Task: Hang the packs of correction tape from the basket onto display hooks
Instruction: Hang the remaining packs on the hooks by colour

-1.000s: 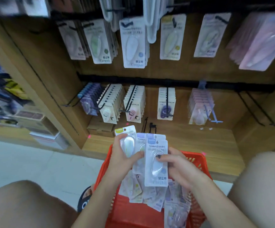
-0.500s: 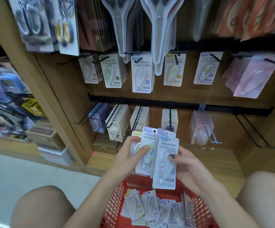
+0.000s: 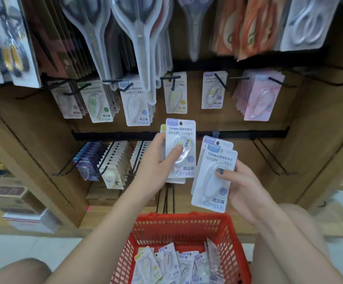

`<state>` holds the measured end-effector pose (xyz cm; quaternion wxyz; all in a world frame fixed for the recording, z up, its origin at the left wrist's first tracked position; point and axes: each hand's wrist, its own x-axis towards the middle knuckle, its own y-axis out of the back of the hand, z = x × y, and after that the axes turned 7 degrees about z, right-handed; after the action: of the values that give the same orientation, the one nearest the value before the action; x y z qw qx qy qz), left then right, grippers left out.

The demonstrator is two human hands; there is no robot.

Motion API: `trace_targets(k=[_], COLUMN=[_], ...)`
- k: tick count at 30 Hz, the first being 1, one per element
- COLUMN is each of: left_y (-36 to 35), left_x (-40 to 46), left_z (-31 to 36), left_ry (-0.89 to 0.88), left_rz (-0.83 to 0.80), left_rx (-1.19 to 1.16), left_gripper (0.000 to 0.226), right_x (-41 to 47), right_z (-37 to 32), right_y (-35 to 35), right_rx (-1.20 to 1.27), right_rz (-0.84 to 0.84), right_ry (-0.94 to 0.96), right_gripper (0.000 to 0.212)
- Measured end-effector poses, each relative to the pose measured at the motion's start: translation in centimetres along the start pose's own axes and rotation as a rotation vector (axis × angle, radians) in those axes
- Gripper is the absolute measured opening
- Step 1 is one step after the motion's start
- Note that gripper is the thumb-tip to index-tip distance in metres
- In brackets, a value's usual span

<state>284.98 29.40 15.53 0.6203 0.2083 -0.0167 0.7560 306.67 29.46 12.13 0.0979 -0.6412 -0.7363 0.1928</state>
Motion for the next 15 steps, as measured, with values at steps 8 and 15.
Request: trace_targets(k=[8, 15], left_y=[-4.4, -6.1], left_x=[3.7, 5.5], left_z=[3.0, 3.4], left_ry=[-0.177, -0.24], left_rz=[-0.113, -0.071], left_rx=[0.05, 0.078], left_gripper=[0.021, 0.019], right_x=[0.8, 1.9], right_z=[-4.5, -6.5], right_y=[2.0, 3.0], right_rx=[-0.059, -0.145], right_rz=[-0.194, -0.195], right_ry=[0.067, 0.065], right_gripper=[0.057, 0.056])
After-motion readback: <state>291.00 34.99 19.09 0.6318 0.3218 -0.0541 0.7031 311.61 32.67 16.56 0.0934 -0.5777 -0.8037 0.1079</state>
